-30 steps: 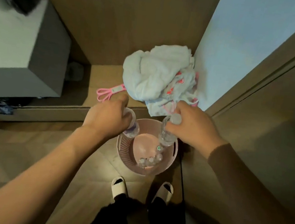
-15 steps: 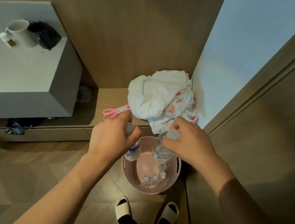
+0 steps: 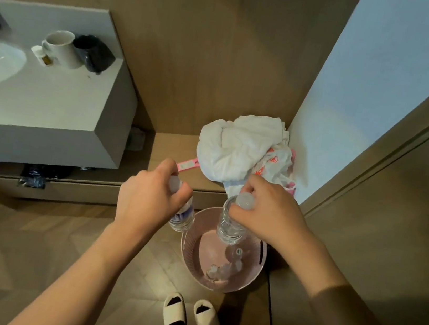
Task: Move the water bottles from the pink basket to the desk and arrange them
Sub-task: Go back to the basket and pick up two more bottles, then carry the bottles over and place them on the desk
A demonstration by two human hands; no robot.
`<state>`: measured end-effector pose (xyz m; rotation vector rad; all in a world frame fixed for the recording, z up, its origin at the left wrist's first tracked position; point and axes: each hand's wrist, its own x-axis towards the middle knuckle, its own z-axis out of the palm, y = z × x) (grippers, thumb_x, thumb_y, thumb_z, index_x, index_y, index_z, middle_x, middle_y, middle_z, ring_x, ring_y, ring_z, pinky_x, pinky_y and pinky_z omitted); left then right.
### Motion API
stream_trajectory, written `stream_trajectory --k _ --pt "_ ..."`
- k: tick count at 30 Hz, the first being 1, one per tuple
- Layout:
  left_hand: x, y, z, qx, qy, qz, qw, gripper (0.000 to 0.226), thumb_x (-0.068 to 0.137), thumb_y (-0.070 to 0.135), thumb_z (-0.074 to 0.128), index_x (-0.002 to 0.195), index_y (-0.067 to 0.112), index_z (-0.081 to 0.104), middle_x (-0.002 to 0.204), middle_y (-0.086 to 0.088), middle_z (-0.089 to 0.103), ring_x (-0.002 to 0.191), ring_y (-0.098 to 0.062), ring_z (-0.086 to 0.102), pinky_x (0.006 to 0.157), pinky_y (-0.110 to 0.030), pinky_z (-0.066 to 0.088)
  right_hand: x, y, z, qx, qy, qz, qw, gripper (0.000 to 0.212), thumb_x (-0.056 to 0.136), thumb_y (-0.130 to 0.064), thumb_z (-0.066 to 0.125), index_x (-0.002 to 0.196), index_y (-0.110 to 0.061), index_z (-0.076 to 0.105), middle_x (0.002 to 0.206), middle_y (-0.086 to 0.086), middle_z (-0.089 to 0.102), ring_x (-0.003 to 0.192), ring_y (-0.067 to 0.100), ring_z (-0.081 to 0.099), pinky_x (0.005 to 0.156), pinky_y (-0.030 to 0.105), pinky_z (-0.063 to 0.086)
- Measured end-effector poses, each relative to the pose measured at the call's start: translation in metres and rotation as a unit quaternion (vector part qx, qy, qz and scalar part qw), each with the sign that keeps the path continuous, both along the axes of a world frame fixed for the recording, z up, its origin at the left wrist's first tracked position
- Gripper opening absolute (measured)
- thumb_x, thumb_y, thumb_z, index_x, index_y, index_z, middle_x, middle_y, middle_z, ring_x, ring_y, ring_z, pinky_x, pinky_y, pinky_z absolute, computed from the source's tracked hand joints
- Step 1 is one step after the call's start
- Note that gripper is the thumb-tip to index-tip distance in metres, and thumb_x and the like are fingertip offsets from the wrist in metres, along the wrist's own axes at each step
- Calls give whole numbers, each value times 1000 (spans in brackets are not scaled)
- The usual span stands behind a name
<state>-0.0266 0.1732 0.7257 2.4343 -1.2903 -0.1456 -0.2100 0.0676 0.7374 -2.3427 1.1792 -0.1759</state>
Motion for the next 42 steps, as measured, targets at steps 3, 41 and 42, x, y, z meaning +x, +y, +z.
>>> stream_trajectory --k 3,41,42 --pt "8 22 13 -12 15 68 998 24 87 47 56 96 26 52 79 4 64 63 -16 61 54 -28 52 26 0 7 -1 1 55 998 28 74 -46 67 81 -28 46 75 -10 56 74 18 54 57 30 34" --pt "449 410 37 -77 -15 489 869 21 81 46 60 80 27 50 65 8 58 57 -11 50 50 -22 31 624 328 30 -3 -32 470 882 29 69 -48 64 78 -24 51 71 -6 61 67 13 57 54 29 41" --pt "466 414 41 -79 -19 497 864 20 81 45 60 79 27 51 64 8 58 58 -11 51 51 -23 32 644 331 31 1 -33 474 880 28 69 -47 64 78 -24 51 71 -7 60 67 13 57 54 29 42"
